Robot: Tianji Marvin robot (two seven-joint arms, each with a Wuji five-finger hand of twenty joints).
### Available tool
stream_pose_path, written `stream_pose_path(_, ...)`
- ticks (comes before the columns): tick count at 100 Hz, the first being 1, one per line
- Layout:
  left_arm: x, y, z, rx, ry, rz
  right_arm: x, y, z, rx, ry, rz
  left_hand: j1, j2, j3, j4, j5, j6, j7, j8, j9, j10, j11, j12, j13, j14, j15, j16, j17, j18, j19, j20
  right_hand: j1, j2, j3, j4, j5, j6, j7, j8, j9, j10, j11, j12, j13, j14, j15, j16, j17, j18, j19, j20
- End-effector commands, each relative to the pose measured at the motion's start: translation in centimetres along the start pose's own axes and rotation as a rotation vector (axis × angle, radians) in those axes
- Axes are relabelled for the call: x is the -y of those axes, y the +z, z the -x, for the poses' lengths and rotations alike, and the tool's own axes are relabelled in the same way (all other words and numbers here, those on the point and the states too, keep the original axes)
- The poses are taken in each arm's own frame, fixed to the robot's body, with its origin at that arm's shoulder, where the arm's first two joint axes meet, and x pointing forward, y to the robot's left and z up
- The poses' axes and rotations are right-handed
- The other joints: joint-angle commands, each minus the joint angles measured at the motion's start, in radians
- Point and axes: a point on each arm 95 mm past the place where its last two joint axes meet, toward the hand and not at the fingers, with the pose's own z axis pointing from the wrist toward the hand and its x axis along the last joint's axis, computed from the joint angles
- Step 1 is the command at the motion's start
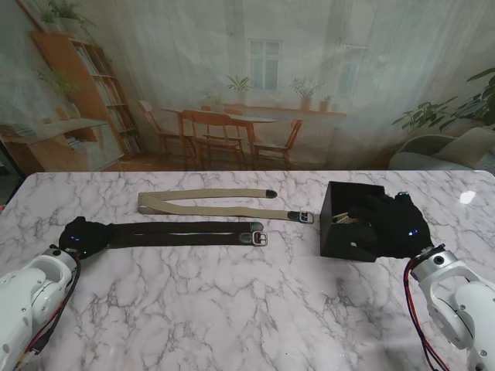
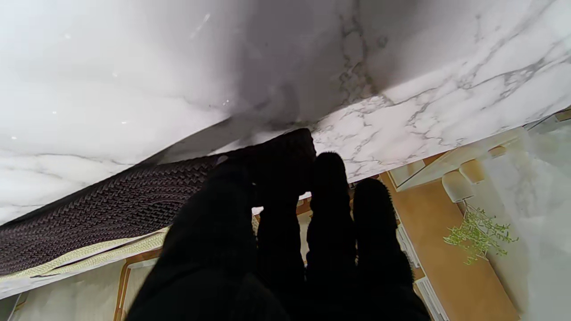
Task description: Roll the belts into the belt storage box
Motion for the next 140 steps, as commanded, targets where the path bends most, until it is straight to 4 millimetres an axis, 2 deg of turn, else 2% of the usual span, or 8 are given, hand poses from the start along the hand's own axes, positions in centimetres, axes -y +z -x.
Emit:
stream_pose_path(1,0.2,-0.1,-0.3,-0.002,-0.014,-0.007,0.3,-0.3,-0.1,0.005,0.002,-0.009,0.086,0.01,0.0,0.01,0.068,-0.002,0.086,0.009,0.086,0.01,-0.006,0.048,0.059,0.032,0.057,0.036,0.029,0.022,0.062,0.037,0.014,0.024,-0.015,0.031,0.01,0.026,-0.012,0.024,-0.005,0.026,-0.011,0.006,-0.015,0.014,-0.027,0.016,-0.017,0.038,-0.016,0.011)
stream_pose_path(14,0.8,-0.6,-0.5,-0.022,0.0,-0.041,0.3,-0.5,-0.2,0.005,0.001,-0.011,0.095,0.023,-0.015,0.011,0.139,0.002,0.162,-0.041,0.139,0.021,0.061,0.026,0.115,0.058,0.106,0.068,0.063,0.059,0.126,0.061,0.015,0.026,-0.019,0.032,0.013,0.026,-0.012,0.027,0.001,0.024,-0.009,0.008,-0.015,0.013,-0.028,0.016,-0.017,0.038,-0.016,0.012)
stream_pose_path(43,3.7,-3.3,-2.2,-0.147,0.06,-0.121,0.0,-0.9,-1.3,-0.029,0.015,0.001,0.069,0.011,-0.026,0.015,0.15,0.005,0.168,-0.053,0.146,0.019,0.071,0.02,0.116,0.068,0.117,0.072,0.048,0.091,0.146,0.07,0.017,0.026,-0.024,0.033,0.049,0.023,0.003,0.04,0.025,0.018,-0.002,0.015,-0.012,0.011,-0.027,0.016,-0.018,0.04,-0.016,0.014)
stream_pose_path(77,5.9,-6.1,-5.3,-0.302,0.131,-0.18,0.2,-0.7,-4.1,-0.124,0.09,0.023,0.061,-0.004,-0.023,0.019,0.156,-0.005,0.184,-0.035,0.164,0.018,0.071,0.046,0.131,0.066,0.142,0.086,0.055,0.1,0.15,0.073,0.016,0.014,-0.008,0.033,0.107,0.061,0.056,0.088,0.074,0.006,0.027,0.048,0.014,0.004,-0.013,0.025,-0.005,0.039,-0.007,0.018)
stream_pose_path(99,7.6,-6.8,-6.9,-0.379,0.153,-0.228,-0.6,0.6,-7.4,-0.232,0.163,-0.004,0.059,-0.009,-0.018,0.021,0.161,-0.003,0.187,-0.031,0.171,0.025,0.079,0.058,0.137,0.065,0.158,0.097,0.061,0.102,0.159,0.077,-0.002,0.032,-0.027,0.031,0.009,0.198,-0.043,0.072,0.056,0.019,0.023,0.062,0.009,0.01,-0.014,0.027,-0.009,0.042,-0.007,0.018)
stream_pose_path(117,8.3,-7.2,-7.8,-0.419,0.163,-0.245,-1.2,1.8,-9.7,-0.306,0.196,-0.031,0.054,-0.01,-0.014,0.02,0.161,-0.005,0.19,-0.027,0.171,0.024,0.082,0.062,0.139,0.065,0.166,0.104,0.065,0.1,0.163,0.077,-0.015,0.052,-0.055,0.03,0.0,0.212,-0.068,0.069,0.06,0.024,0.021,0.063,0.018,0.01,-0.01,0.03,-0.006,0.041,-0.004,0.019)
stream_pose_path(131,8.6,-7.5,-8.1,-0.434,0.159,-0.26,-1.2,2.7,-10.8,-0.331,0.232,-0.058,0.052,-0.011,-0.011,0.02,0.161,-0.005,0.19,-0.026,0.172,0.023,0.082,0.063,0.139,0.064,0.166,0.105,0.065,0.103,0.163,0.077,-0.016,0.068,-0.085,0.031,-0.051,0.204,-0.092,0.068,0.035,0.031,0.012,0.062,0.006,0.013,-0.014,0.031,-0.016,0.041,-0.007,0.02)
stream_pose_path(140,8.7,-7.7,-8.2,-0.443,0.159,-0.267,-1.0,3.4,-11.4,-0.343,0.253,-0.079,0.052,-0.011,-0.01,0.02,0.161,-0.005,0.19,-0.025,0.171,0.023,0.082,0.063,0.138,0.064,0.166,0.105,0.065,0.104,0.163,0.077,-0.009,0.093,-0.123,0.037,-0.097,0.234,-0.118,0.069,0.006,0.04,0.014,0.065,-0.012,0.016,-0.018,0.032,-0.025,0.041,-0.011,0.022)
